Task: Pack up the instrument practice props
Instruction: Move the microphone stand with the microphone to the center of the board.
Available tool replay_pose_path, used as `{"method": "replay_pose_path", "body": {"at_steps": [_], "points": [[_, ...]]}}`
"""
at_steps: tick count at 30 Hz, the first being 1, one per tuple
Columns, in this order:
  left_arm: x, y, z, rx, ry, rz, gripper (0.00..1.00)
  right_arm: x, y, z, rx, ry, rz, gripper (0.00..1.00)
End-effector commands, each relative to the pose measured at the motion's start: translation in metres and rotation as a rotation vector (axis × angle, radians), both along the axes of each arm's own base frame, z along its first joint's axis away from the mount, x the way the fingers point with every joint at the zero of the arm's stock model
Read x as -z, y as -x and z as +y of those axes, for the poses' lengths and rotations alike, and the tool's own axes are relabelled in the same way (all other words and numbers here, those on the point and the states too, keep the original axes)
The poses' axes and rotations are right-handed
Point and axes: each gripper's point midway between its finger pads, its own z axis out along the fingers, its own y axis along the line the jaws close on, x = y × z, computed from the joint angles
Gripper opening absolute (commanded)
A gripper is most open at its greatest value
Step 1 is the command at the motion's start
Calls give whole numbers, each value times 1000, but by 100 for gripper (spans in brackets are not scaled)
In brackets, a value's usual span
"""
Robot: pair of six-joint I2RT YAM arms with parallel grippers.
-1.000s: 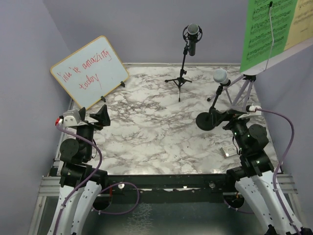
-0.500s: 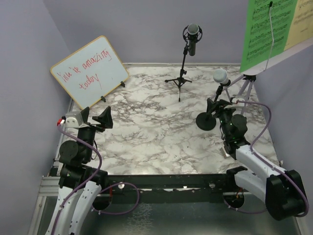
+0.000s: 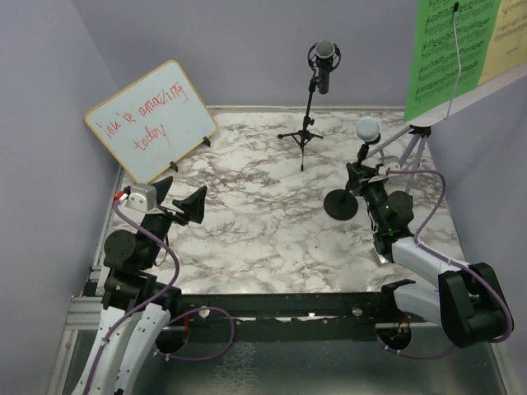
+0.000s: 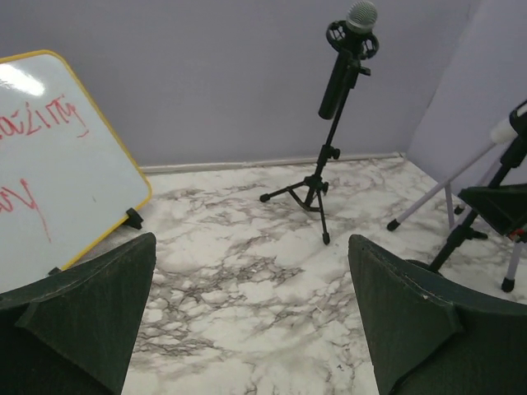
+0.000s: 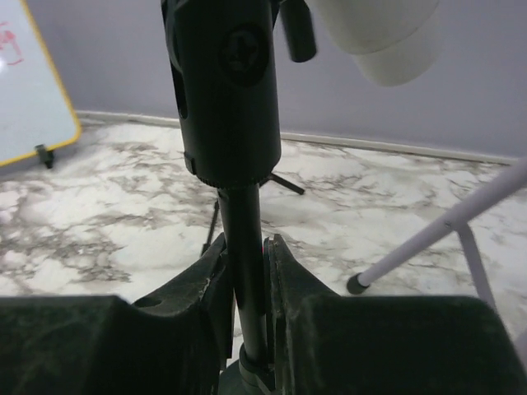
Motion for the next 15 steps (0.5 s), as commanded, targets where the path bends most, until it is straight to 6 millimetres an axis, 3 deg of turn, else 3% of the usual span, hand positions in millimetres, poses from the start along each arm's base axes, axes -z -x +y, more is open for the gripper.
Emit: {"method": "replay_pose_path", "body": {"at_steps": [1,8,15], "points": [[3,7,-35,197,-57,-16,99,-5,15,46,-267,16,-29,1],[10,8,-57,325,-60,15,99,-13,30,100,-501,18,-63,1],[31,7,-73,422,-54,106,99,-29,39,163,-693,-20,-116,0]]}}
